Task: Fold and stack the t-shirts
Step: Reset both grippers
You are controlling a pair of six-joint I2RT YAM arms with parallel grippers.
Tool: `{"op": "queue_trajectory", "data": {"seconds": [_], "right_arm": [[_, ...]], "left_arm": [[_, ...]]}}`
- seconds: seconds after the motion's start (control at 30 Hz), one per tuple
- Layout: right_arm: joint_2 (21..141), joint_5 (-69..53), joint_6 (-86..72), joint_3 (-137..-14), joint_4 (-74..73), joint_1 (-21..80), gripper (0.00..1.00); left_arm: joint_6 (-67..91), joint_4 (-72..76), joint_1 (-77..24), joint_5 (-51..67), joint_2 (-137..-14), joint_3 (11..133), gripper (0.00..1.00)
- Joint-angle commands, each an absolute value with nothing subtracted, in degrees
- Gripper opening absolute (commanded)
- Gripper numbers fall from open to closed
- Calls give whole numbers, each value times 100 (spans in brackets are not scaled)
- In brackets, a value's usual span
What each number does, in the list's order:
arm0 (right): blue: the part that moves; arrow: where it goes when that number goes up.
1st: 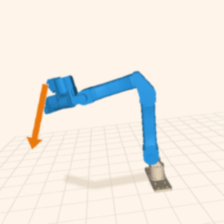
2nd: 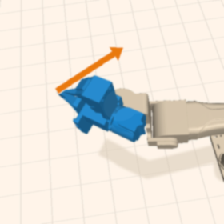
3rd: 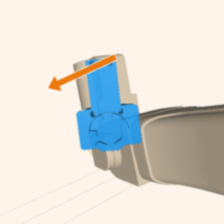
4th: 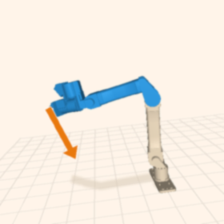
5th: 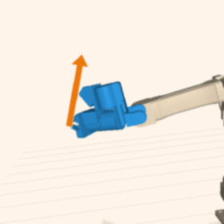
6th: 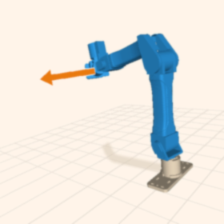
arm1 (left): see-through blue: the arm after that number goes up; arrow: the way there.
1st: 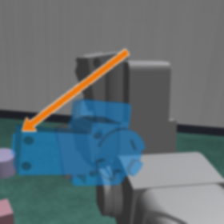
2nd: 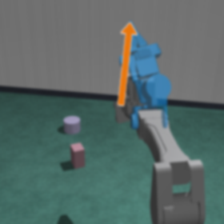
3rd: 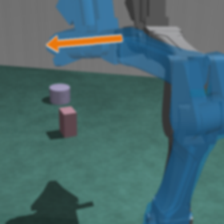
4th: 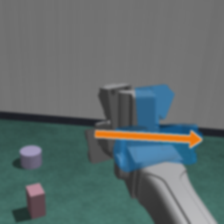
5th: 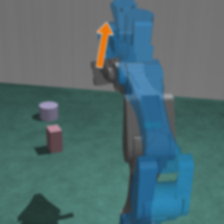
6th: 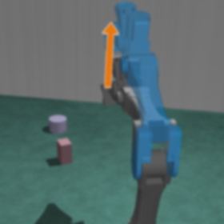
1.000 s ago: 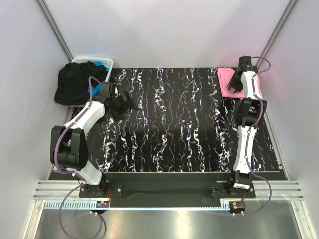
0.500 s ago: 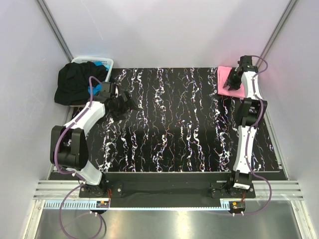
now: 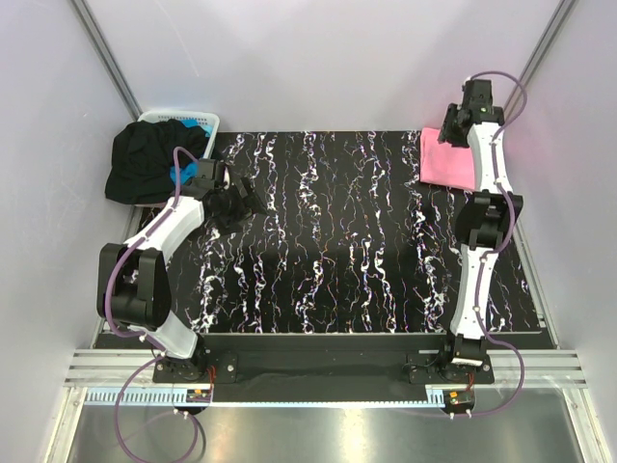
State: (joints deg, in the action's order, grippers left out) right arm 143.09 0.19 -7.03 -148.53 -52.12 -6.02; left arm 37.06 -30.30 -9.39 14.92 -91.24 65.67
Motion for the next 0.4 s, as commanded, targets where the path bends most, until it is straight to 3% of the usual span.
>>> {"op": "queue_trajectory", "data": {"seconds": [0.0, 0.37], "right_arm": [[13685, 588, -422, -14591, -5142, -414, 48], [13263, 739, -536, -14116, -5142, 307, 47]], "left_arm": [[3569, -2927, -958, 1371, -8824, 6680, 99], [3322, -3516, -967, 782, -8596, 6689, 99]]}}
